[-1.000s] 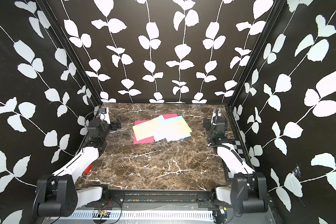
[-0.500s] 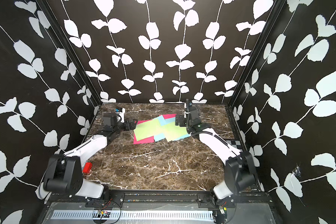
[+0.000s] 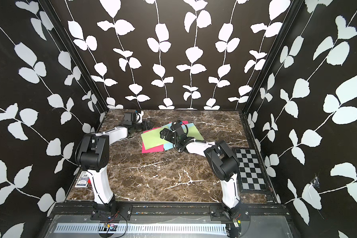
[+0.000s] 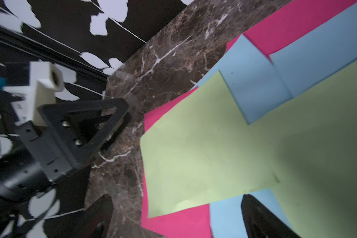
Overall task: Sort the scattered colored papers by color
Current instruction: Pick up the colored paper from the center of the board.
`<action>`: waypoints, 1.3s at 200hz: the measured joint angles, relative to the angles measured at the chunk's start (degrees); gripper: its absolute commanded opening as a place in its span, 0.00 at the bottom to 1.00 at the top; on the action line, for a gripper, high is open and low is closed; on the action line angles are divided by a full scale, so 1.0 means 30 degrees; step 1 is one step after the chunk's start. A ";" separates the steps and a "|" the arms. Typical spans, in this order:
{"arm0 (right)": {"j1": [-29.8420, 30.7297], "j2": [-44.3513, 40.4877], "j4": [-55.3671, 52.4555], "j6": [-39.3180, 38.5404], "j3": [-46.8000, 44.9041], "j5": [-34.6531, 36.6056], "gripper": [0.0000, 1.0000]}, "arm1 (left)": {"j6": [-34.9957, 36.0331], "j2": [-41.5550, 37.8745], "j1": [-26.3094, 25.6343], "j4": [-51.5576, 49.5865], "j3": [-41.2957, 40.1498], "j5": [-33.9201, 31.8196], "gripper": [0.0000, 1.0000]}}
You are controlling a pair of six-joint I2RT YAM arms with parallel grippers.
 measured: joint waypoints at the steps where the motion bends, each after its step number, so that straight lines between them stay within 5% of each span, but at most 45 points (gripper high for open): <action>1: 0.0029 0.0007 0.0058 0.0066 0.0000 0.0022 0.97 | -0.0015 0.0029 0.0000 0.0000 0.0022 0.0022 0.86; 75: 0.1727 0.0080 0.3497 0.4488 -0.0809 0.0386 0.99 | -0.0087 0.0780 0.0000 -0.0095 -0.0066 0.1151 0.86; 260: 0.2535 0.2914 0.7482 0.7716 -0.0947 -0.0459 0.99 | 0.0532 0.1603 0.0124 -0.0699 -0.0102 0.0991 0.88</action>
